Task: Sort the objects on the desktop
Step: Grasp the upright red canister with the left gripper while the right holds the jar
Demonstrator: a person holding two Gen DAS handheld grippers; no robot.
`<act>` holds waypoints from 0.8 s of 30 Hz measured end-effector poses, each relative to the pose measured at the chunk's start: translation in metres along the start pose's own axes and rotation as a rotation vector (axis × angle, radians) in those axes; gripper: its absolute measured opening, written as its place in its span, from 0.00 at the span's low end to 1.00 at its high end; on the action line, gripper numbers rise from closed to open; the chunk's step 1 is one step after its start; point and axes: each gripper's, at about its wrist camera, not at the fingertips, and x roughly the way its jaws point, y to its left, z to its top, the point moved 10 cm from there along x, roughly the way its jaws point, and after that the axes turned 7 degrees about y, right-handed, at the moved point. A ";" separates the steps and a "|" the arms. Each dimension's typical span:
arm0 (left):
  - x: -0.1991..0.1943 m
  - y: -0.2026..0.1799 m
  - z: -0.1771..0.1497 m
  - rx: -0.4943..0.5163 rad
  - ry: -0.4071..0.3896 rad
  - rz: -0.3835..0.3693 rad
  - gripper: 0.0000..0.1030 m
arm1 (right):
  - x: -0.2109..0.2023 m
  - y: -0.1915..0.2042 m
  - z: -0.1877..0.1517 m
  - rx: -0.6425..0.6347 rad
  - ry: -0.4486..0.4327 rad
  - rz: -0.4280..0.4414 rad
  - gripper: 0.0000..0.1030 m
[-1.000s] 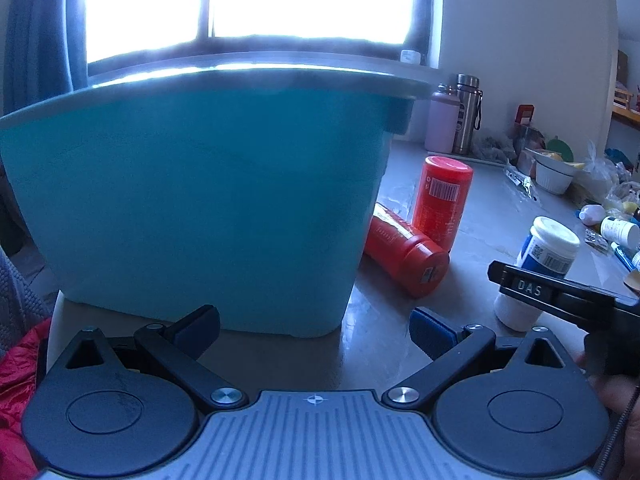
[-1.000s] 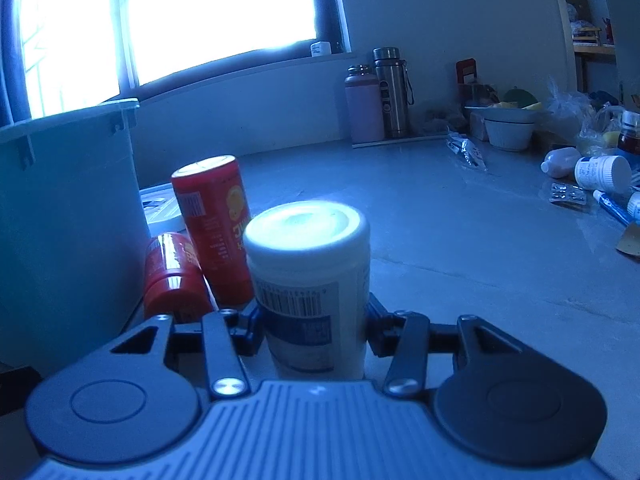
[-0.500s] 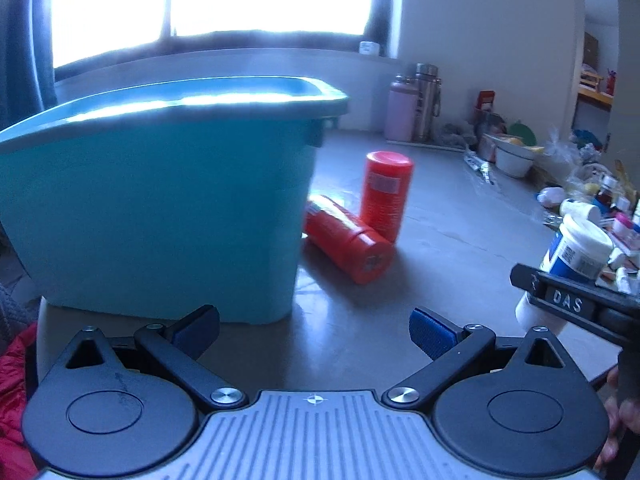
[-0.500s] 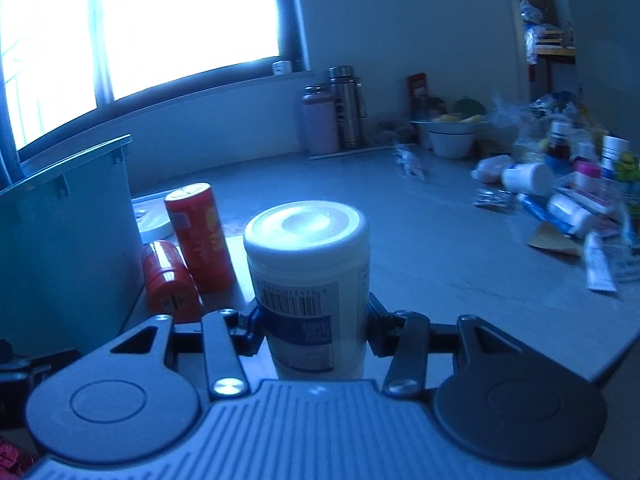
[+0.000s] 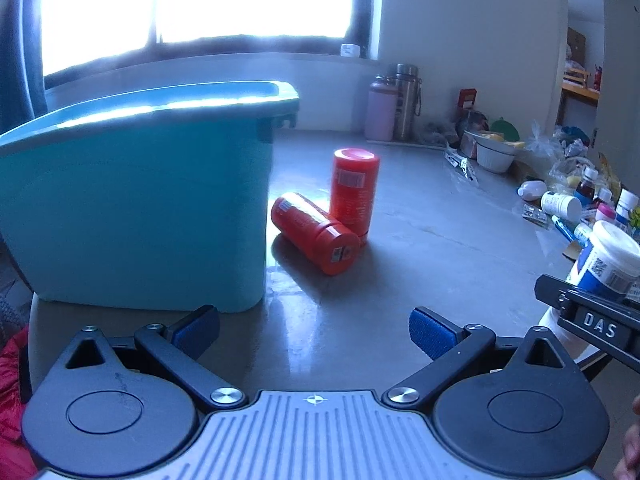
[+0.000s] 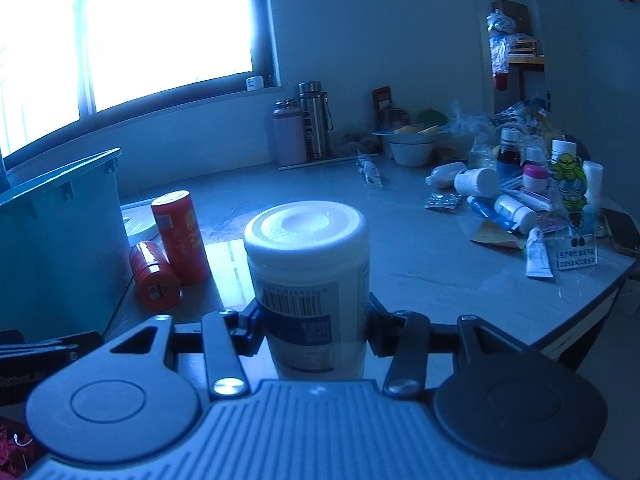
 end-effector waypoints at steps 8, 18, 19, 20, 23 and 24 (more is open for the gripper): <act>0.009 -0.027 0.013 0.034 -0.038 -0.014 0.99 | 0.002 -0.017 0.003 0.020 0.007 -0.020 0.48; 0.029 -0.057 0.027 0.086 -0.059 -0.028 0.99 | 0.011 -0.036 0.004 0.041 0.015 -0.037 0.48; 0.031 -0.058 0.028 0.085 -0.057 -0.026 0.99 | 0.012 -0.037 0.005 0.043 0.016 -0.039 0.48; 0.034 -0.058 0.029 0.086 -0.057 -0.023 0.99 | 0.013 -0.039 0.005 0.045 0.016 -0.040 0.48; 0.039 -0.059 0.034 0.090 -0.061 -0.016 0.99 | 0.016 -0.040 0.006 0.038 0.019 -0.038 0.48; 0.041 -0.059 0.035 0.093 -0.062 -0.011 0.99 | 0.016 -0.040 0.006 0.036 0.019 -0.037 0.48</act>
